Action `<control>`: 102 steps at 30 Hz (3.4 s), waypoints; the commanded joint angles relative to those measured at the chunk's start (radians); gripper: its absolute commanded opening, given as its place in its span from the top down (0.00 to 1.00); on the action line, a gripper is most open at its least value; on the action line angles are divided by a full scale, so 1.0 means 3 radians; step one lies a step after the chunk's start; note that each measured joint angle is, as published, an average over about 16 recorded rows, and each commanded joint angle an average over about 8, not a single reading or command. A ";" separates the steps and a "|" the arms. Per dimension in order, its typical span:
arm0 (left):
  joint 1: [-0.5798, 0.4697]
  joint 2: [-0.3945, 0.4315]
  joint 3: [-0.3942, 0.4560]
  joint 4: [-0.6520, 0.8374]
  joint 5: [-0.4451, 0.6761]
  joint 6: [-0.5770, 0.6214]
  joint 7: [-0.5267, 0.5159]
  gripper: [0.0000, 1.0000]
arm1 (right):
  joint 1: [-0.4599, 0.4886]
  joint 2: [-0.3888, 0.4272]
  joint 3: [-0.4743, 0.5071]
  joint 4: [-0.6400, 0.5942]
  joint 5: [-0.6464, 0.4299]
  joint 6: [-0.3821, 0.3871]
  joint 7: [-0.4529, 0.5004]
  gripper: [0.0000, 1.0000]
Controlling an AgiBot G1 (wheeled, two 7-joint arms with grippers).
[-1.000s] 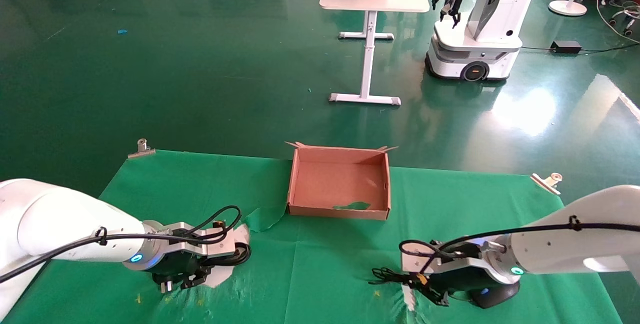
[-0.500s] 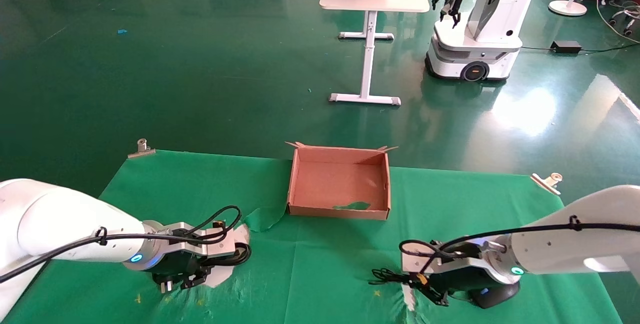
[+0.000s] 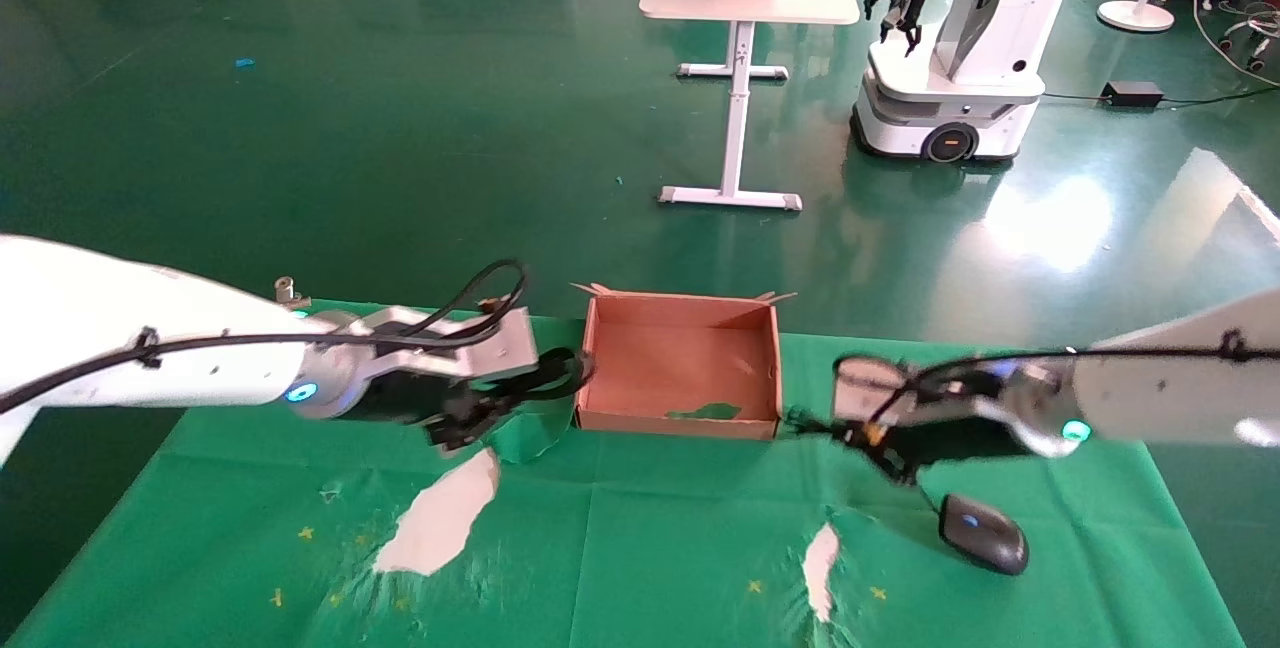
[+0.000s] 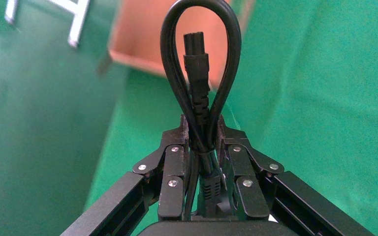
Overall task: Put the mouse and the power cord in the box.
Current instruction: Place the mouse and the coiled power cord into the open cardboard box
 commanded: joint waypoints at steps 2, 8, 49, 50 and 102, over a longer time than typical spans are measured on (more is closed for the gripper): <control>-0.0063 0.0130 -0.0045 0.0071 -0.0083 -0.0085 0.0019 1.00 | 0.0100 0.0076 0.0019 0.0062 -0.0086 0.0074 0.0102 1.00; -0.0093 0.0549 0.0050 0.0462 -0.0103 -0.0621 0.0273 1.00 | 0.0174 0.0285 0.0065 0.0251 -0.0159 0.0074 0.0272 1.00; -0.0339 0.0674 0.2373 0.0538 -0.0575 -0.2179 -0.0228 0.00 | 0.0075 0.0805 0.0219 0.1167 -0.0067 -0.0111 0.0714 1.00; -0.0344 0.0674 0.2389 0.0537 -0.0580 -0.2185 -0.0237 0.00 | 0.0077 0.0804 0.0218 0.1179 -0.0066 -0.0116 0.0717 1.00; -0.0399 0.0610 0.2691 0.1317 -0.0324 -0.1940 -0.0969 0.00 | 0.0497 -0.1150 -0.0289 -0.1319 -0.0046 0.1195 -0.0728 0.00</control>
